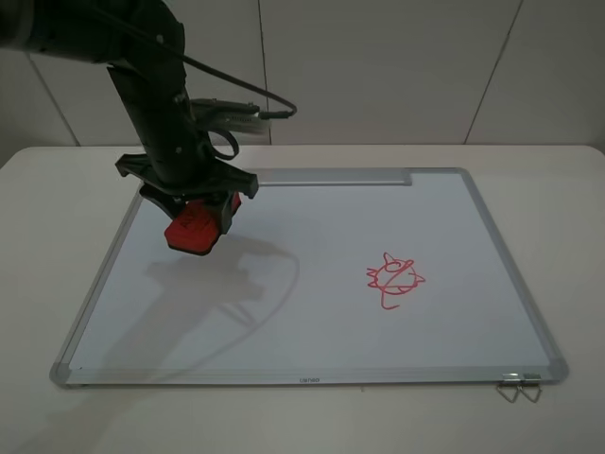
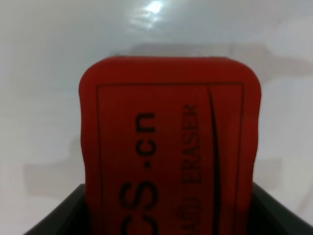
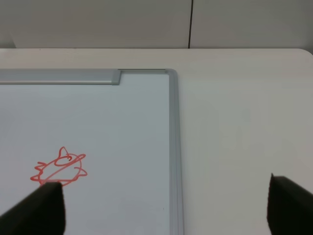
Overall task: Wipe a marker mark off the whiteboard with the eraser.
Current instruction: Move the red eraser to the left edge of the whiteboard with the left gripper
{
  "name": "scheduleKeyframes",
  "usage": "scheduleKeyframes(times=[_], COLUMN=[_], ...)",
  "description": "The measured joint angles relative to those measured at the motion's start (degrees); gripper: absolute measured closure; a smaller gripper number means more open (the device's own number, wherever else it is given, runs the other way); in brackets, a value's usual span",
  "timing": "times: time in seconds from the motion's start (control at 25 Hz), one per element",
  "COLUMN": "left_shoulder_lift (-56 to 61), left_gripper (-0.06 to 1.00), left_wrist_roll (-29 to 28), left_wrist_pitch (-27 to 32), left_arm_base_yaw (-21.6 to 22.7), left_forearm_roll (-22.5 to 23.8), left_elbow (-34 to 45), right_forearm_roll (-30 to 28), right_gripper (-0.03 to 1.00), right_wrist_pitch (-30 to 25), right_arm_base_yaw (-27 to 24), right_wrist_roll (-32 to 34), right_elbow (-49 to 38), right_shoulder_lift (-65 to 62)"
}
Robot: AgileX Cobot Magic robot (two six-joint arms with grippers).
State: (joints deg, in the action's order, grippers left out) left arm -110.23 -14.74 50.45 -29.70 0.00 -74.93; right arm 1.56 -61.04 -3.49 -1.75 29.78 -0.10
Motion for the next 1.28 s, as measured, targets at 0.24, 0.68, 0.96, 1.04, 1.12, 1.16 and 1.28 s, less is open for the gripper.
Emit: scheduleKeyframes(times=[0.24, 0.68, 0.96, 1.04, 1.12, 1.16, 1.28], left_shoulder_lift=[2.0, 2.7, 2.7, 2.7, 2.7, 2.7, 2.7], left_gripper=[0.37, 0.37, 0.37, 0.37, 0.37, 0.37, 0.37], left_wrist_roll=[-4.5, -11.5, -16.4, -17.3, -18.3, -18.9, -19.8], left_wrist_pitch=[-5.2, -15.4, -13.9, -13.6, -13.7, -13.8, -14.0], left_arm_base_yaw=[0.0, 0.0, 0.0, 0.0, 0.0, 0.0, 0.0], left_forearm_roll=[1.4, 2.2, 2.2, 2.3, 2.8, 3.1, 3.5], left_elbow=[8.6, 19.0, 19.0, 19.0, 19.0, 19.0, 19.0], right_forearm_roll=[0.0, 0.0, 0.0, 0.0, 0.0, 0.0, 0.0], right_gripper=[0.26, 0.26, 0.26, 0.26, 0.26, 0.26, 0.26], right_wrist_pitch=[0.0, 0.0, 0.0, 0.0, 0.0, 0.0, 0.0], right_arm_base_yaw=[0.0, 0.0, 0.0, 0.0, 0.0, 0.0, 0.0], right_wrist_roll=[0.0, 0.0, 0.0, 0.0, 0.0, 0.0, 0.0], right_elbow=[0.0, 0.0, 0.0, 0.0, 0.0, 0.0, 0.0], right_shoulder_lift=[0.0, 0.0, 0.0, 0.0, 0.0, 0.0, 0.0])
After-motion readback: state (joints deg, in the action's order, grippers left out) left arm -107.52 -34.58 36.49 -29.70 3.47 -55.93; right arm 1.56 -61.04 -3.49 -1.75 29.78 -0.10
